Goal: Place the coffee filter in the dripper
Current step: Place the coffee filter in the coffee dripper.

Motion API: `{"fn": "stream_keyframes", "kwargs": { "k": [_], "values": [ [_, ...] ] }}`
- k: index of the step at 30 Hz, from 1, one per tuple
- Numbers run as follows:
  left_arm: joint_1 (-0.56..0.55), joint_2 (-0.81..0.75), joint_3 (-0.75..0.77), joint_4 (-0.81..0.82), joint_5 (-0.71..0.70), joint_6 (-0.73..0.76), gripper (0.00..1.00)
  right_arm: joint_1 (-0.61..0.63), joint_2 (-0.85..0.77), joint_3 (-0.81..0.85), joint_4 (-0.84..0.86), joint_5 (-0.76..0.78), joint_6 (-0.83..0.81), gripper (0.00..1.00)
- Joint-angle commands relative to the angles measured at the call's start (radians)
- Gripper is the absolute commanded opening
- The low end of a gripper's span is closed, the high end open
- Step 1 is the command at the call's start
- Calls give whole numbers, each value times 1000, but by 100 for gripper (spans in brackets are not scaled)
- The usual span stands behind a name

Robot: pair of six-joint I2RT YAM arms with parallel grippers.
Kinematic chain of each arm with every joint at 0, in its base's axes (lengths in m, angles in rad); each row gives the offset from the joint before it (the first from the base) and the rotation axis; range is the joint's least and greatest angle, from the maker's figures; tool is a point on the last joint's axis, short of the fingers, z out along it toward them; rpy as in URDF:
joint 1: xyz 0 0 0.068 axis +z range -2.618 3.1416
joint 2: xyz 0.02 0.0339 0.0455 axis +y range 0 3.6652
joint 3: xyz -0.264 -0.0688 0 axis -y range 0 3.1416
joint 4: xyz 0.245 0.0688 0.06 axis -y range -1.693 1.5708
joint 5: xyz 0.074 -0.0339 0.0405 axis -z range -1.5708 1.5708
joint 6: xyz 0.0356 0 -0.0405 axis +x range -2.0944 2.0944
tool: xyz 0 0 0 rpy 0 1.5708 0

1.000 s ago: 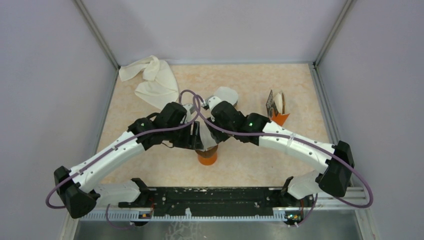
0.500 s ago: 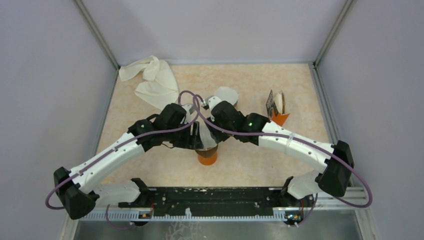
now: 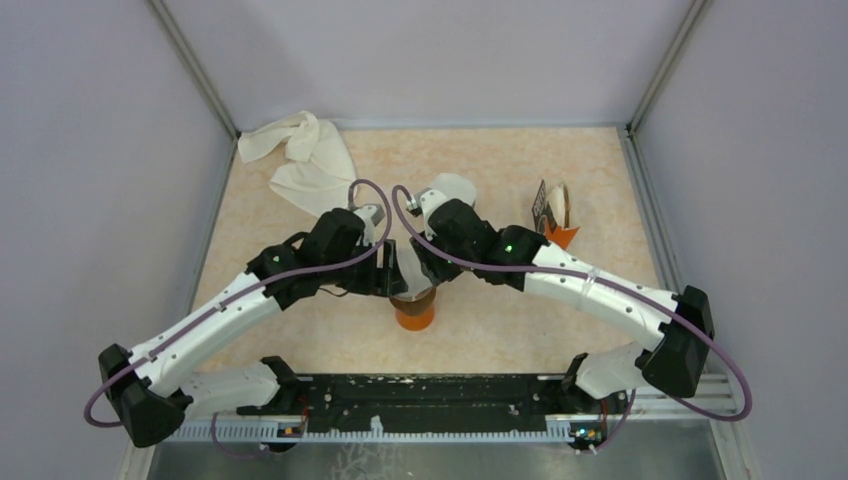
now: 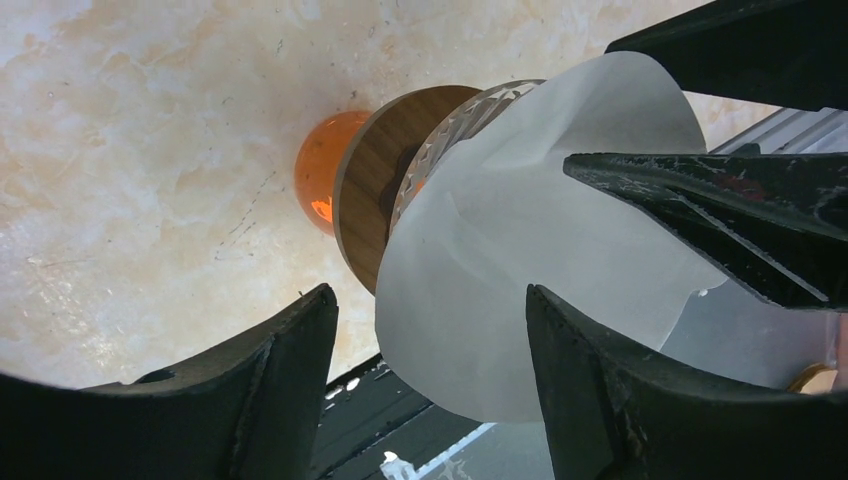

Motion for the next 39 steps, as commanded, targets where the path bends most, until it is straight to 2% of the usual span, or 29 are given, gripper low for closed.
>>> {"fn": "stream_keyframes", "kwargs": {
  "k": [1,9,22,39],
  "values": [
    [-3,-35,8,31,-28,-9,75,-8,-38,64,25,-20,-10,43],
    [4,-35,32,-20,-74,1,75,-38,-18,82,39,-43,-19,44],
    [4,9,-10,-10,-13,16,71,-49,46,46,59,-83,-19,45],
    [4,42,-40,17,10,28,69,-50,37,3,64,-77,-15,45]
  ]
}}
